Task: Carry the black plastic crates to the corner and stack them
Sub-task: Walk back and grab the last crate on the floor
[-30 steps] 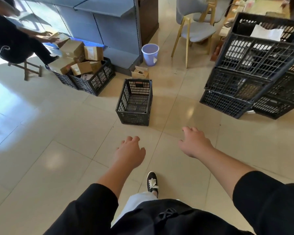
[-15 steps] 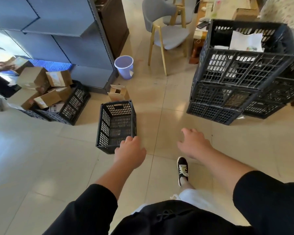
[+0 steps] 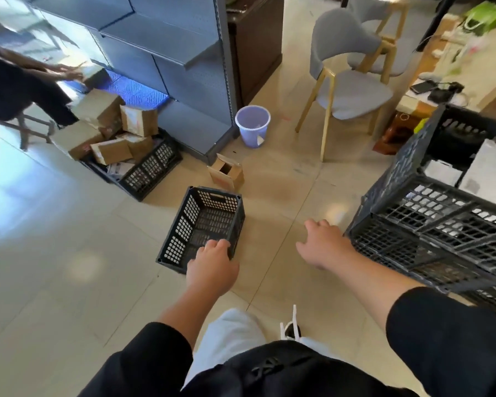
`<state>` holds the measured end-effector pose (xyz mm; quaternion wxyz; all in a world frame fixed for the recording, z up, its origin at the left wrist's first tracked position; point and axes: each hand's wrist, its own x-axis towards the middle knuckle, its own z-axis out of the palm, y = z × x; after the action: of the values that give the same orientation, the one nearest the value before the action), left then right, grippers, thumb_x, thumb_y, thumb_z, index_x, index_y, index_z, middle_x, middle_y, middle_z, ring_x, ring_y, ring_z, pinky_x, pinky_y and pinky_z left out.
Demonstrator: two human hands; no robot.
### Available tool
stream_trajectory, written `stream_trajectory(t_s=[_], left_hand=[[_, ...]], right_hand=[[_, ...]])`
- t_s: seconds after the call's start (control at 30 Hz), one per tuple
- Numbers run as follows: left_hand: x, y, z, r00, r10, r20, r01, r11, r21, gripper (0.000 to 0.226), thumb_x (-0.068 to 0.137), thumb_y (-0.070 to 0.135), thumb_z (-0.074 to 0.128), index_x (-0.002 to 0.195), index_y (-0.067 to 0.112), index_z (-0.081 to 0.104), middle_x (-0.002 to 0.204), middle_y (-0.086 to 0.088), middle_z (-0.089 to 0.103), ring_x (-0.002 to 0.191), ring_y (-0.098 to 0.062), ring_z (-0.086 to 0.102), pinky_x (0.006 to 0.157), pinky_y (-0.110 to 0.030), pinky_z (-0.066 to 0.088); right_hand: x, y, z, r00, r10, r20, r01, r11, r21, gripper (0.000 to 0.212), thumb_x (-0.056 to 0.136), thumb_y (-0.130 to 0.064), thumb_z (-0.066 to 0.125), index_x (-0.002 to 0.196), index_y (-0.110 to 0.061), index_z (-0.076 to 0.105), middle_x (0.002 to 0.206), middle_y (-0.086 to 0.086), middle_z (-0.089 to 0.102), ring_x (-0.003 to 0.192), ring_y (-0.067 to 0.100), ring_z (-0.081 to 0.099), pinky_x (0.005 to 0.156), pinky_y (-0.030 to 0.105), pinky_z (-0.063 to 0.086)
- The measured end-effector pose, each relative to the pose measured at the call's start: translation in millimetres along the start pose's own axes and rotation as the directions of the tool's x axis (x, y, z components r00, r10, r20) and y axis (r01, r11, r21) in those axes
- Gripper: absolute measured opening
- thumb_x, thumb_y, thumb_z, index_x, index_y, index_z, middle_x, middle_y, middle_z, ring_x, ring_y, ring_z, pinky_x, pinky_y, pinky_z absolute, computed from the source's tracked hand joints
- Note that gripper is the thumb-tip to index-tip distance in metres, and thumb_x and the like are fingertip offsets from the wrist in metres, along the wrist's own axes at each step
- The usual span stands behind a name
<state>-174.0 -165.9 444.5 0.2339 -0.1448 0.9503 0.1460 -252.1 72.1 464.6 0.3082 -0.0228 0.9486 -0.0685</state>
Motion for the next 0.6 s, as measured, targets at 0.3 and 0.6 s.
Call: stream_trajectory(t_s=[0.3, 0.6], left_hand=[[129.5, -37.1, -42.5, 0.982, -0.187, -0.007, 0.183, 0.966, -0.184, 0.052, 0.1, 0.043, 0.049, 0.149, 0.026, 0.052, 0.142, -0.001, 0.056, 0.127, -0.026, 0.057, 0.098, -0.053, 0.055], [235.1, -92.1, -97.6, 0.952, -0.306, 0.01, 0.297, 0.913, -0.279, 0.05, 0.101, 0.041, 0.049, 0.149, 0.026, 0.05, 0.139, -0.002, 0.057, 0.123, -0.027, 0.058, 0.093, -0.047, 0.056]], right_hand=[[142.8, -85.3, -63.9, 0.995, -0.084, 0.049, 0.087, 0.994, -0.06, 0.059, 0.104, -0.043, 0.047, 0.158, -0.023, 0.035, 0.157, 0.011, 0.043, 0.14, 0.036, 0.044, 0.105, 0.049, 0.043], [261.4, -167.1, -103.7, 0.985, -0.126, 0.117, 0.139, 0.984, -0.113, 0.059, 0.104, -0.04, 0.049, 0.159, -0.02, 0.036, 0.154, 0.012, 0.047, 0.136, 0.036, 0.049, 0.103, 0.045, 0.049]])
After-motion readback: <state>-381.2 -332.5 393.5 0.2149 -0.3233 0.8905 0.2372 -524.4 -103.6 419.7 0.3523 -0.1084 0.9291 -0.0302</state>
